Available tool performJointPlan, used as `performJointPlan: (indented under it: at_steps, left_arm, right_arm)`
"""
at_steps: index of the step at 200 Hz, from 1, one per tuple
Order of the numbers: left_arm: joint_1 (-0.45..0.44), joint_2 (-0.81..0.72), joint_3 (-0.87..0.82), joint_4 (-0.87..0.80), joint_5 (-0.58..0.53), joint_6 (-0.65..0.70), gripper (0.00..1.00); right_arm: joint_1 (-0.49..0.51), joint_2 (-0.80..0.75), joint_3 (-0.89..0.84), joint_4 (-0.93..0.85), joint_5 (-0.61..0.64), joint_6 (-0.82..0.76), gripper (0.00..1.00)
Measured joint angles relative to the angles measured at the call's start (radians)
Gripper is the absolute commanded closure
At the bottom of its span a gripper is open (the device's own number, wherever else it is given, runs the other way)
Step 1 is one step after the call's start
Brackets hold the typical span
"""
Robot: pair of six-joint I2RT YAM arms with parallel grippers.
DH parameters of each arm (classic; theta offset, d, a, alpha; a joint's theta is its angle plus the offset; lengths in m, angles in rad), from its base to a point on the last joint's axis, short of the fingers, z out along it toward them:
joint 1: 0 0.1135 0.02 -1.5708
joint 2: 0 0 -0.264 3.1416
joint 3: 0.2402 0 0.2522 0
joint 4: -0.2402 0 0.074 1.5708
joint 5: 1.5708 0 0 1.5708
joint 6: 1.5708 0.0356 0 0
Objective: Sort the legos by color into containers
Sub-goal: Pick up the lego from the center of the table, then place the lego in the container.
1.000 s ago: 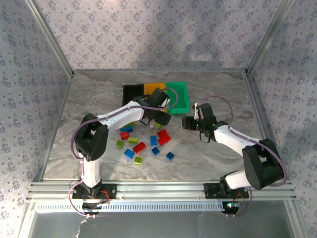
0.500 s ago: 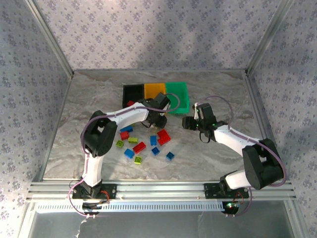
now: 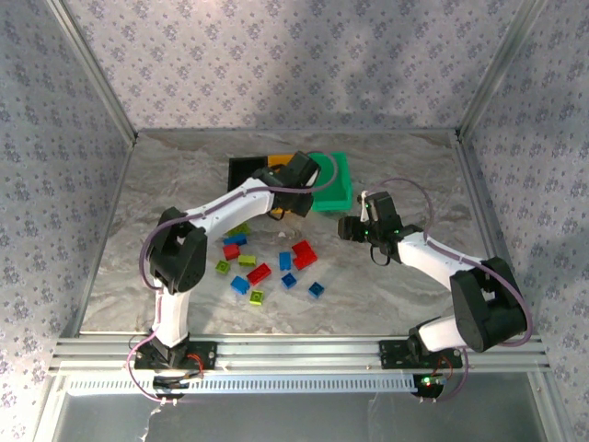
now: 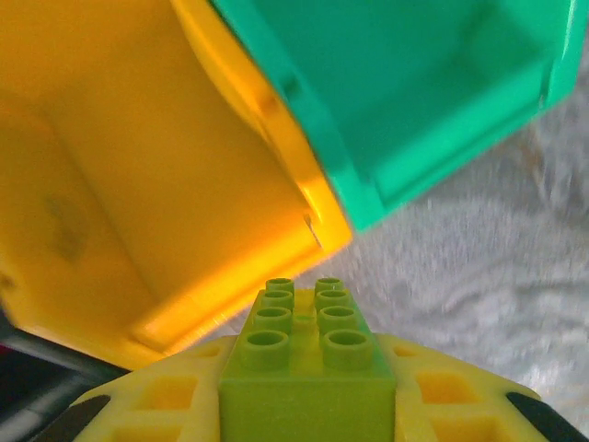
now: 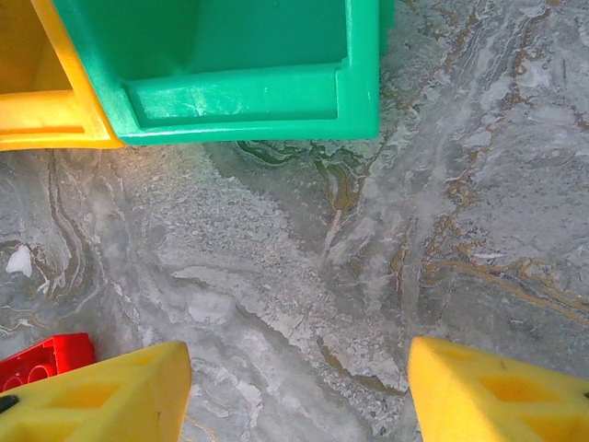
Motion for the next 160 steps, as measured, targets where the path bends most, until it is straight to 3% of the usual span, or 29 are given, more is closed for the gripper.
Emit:
performJointPlan:
  at_steps: [29, 63, 90, 124, 160]
  left_arm:
    - [0.024, 0.026, 0.134, -0.022, -0.042, 0.019, 0.73]
    - [0.072, 0.137, 0.278, -0.050, -0.053, 0.038, 0.39]
    - [0.084, 0.179, 0.288, -0.080, -0.056, 0.046, 0.32]
    - [0.080, 0.148, 0.167, -0.041, -0.062, 0.048, 0.32]
    - [0.078, -0.002, -0.164, 0.112, -0.050, 0.024, 0.32]
  right_arm:
    - [0.000, 0.000, 0.000, -0.002, 0.002, 0.000, 0.34]
    - [0.000, -0.005, 0.000, -0.008, 0.011, -0.001, 0.34]
    - [0.000, -0.005, 0.000, -0.008, 0.011, -0.001, 0.34]
    - [0.000, -0.001, 0.002, -0.006, 0.008, -0.005, 0.34]
    - [0.012, 0.028, 0.010, -0.001, -0.010, -0.011, 0.34]
